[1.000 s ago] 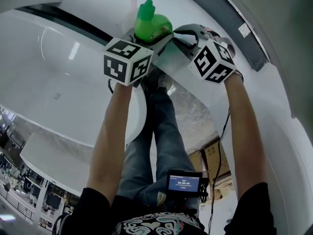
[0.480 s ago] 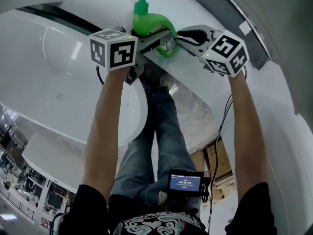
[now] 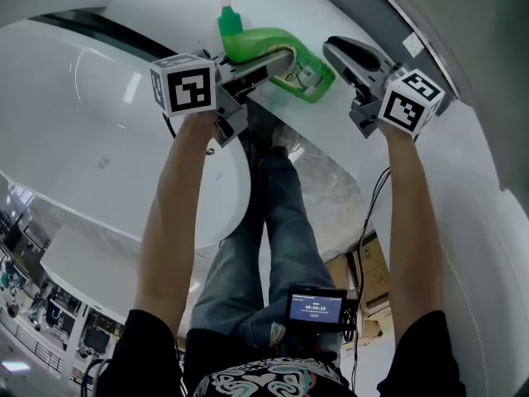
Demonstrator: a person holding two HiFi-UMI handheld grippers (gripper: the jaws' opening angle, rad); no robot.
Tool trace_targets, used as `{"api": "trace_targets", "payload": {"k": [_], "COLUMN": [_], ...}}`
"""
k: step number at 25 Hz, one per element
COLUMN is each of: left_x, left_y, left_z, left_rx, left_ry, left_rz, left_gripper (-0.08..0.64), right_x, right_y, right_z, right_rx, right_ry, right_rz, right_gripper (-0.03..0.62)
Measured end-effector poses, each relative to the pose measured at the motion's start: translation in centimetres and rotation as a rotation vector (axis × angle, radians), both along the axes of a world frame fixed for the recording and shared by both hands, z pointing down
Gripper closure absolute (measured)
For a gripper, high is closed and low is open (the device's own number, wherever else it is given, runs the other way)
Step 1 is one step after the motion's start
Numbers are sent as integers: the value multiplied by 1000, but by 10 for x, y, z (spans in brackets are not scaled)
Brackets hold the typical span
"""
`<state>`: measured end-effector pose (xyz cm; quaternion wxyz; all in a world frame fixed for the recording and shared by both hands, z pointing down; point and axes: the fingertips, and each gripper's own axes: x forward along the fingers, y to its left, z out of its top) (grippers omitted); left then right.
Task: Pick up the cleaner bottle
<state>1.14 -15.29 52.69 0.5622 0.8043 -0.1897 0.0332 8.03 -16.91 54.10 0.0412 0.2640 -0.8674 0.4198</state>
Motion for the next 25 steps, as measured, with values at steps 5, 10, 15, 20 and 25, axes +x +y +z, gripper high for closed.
{"api": "trace_targets", "payload": {"k": [5,10,15,20,25], "left_x": [-14,-24,-33,-38,-42], "left_y": [1,10,16,15,15], "left_z": [-2,-10,-25,-38,-50], "left_rx": [-85,-118,-121,-133,-144], "left_ry": [90,157,242,328,387], "left_rz": [-142,-252,-335,-403,-469], "left_gripper": [367,367,367,367,367], "right_x": [19,28,26,22,19], "right_y": [-9,-3,10,16,20], "right_z": [-9,-17,-27,-42,-60], "right_rx": [-30,-31,-62,-98,-111], "right_ry": [-85,-101,-147,-278,-358], "right_rz": [155,285,368,432,504], "right_gripper": [509,509,509,509,509]}}
